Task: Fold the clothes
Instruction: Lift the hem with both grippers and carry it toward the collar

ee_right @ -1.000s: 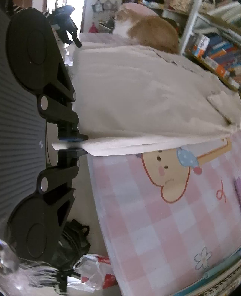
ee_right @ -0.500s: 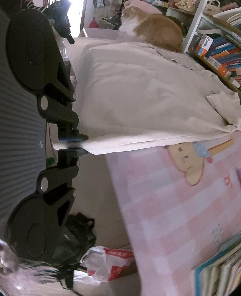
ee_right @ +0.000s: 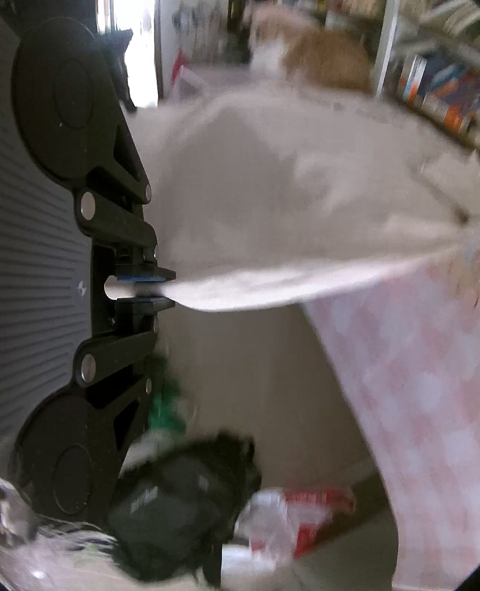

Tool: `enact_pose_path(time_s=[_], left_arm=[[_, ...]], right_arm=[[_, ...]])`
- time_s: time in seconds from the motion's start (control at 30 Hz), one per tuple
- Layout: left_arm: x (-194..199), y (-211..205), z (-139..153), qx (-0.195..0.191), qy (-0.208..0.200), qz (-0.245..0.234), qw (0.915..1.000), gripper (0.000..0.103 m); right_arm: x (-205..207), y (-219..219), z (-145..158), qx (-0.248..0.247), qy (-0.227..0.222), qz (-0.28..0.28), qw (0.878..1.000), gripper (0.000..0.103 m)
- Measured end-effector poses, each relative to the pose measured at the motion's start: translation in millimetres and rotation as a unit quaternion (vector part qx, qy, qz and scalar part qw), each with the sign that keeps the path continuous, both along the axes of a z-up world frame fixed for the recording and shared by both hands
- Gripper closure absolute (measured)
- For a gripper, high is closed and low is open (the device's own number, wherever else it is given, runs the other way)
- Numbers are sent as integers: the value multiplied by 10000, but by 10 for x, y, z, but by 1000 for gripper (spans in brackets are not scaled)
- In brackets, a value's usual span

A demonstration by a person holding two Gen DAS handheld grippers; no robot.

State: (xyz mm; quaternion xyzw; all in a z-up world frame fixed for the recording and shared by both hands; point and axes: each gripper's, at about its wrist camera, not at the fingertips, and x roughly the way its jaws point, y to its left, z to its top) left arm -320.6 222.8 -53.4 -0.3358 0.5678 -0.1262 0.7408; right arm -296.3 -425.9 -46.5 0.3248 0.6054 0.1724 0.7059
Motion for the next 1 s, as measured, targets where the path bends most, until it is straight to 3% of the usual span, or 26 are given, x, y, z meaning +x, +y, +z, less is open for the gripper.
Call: enact_pose_path(time_s=[0.13,0.2,0.27,0.33,0.5,0.63,0.73,0.87,1.0], left_arm=[[161,-16,409,-581,-959,-253,9934,99],[272,8,591,-893,-1411,-65,9859,99],[415,50,734,-1217,-1849,229,9749,99],[586,70,842,-1546,-2363,355,9586,99],[1047,-26,983,-1759,-2965,831,9350,99],[1374,118,951,-1729,-3016,1629,9234,100],[1630,176,904,-1566,-3016,2142,9158,100],[2000,80,890,-1280,-2923,2534,9132,100],[2285,5,939,-1101,-2923,2915,9041,100]], right_arm=[[36,-8,378,928,-882,-252,9915,96],[84,-19,571,1257,-1397,-485,9810,96],[156,-37,737,1487,-1902,-788,9672,96],[250,-64,866,1676,-2360,-1143,9504,96],[629,-44,1028,2014,-3138,-1614,9137,96],[1083,-48,1055,2104,-3266,-2051,8983,96],[1498,-148,892,2322,-2920,-2617,8901,96],[2106,-261,718,2392,-2666,-2753,8922,96],[2674,-321,597,2634,-2477,-2721,8918,96]])
